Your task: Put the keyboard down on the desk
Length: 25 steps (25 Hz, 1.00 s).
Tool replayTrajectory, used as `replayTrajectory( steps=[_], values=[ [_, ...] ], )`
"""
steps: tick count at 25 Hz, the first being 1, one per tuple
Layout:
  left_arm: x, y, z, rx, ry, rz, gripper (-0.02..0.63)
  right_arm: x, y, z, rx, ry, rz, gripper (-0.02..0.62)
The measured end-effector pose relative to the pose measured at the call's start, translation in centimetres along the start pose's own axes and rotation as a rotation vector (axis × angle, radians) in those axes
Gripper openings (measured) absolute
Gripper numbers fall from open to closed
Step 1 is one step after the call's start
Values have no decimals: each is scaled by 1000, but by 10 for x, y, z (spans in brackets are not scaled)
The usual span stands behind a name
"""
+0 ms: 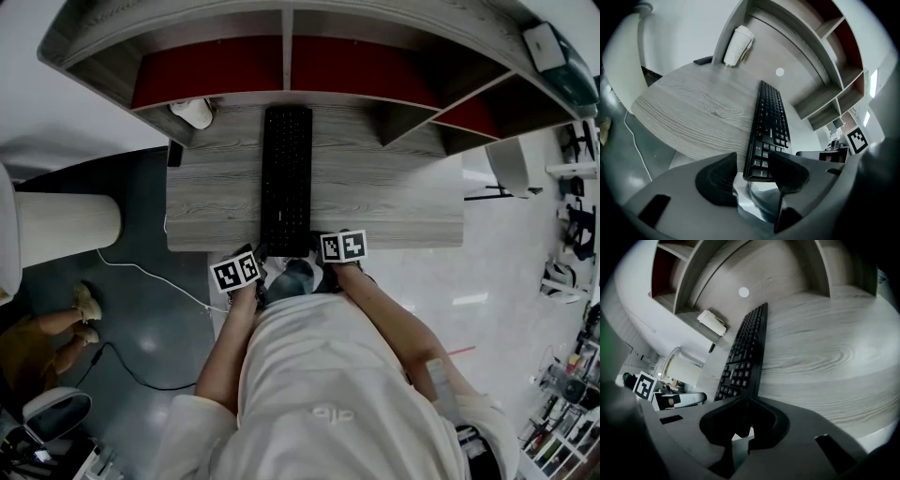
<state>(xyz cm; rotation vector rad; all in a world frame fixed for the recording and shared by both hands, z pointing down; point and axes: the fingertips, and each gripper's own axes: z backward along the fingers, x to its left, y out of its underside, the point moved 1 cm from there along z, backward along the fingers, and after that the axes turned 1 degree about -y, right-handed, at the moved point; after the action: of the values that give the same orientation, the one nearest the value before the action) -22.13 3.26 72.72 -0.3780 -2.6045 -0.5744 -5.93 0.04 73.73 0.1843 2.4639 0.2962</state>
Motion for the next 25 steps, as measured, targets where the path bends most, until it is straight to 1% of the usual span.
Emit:
replayTrajectory(
  steps=[2,3,5,7,9,11,13,15,17,19,21,25],
  values=[
    [-8,-16,9,-49,13,-33,186,7,-19,12,-48,15,85,48],
    [-14,-26,15,-81,25,-49,151,11,-30,20,-74,23,136,47],
    [-27,-48,29,-154,53,-76,45,24,-54,37,-129,30,243,43],
    [-42,-72,45,-229,82,-102,19,37,-76,57,-183,35,342,40],
    [-59,-95,63,-300,118,-144,16,51,-96,78,-235,38,432,32],
    [-80,-115,85,-377,158,-215,15,67,-115,101,-291,28,510,29],
    [-105,-132,107,-445,201,-298,15,83,-133,127,-354,0,575,29],
    [-130,-146,129,-507,240,-350,15,98,-149,154,-416,-30,635,29],
    [-151,-160,152,-578,262,-374,15,112,-162,181,-471,-50,690,28],
    [-170,-169,174,-653,260,-408,15,123,-171,207,-514,-73,733,28],
    [-189,-175,194,-722,255,-439,15,132,-177,234,-559,-111,757,28],
    [-227,-183,231,-854,285,-465,15,147,-189,285,-654,-178,809,28]
  ],
)
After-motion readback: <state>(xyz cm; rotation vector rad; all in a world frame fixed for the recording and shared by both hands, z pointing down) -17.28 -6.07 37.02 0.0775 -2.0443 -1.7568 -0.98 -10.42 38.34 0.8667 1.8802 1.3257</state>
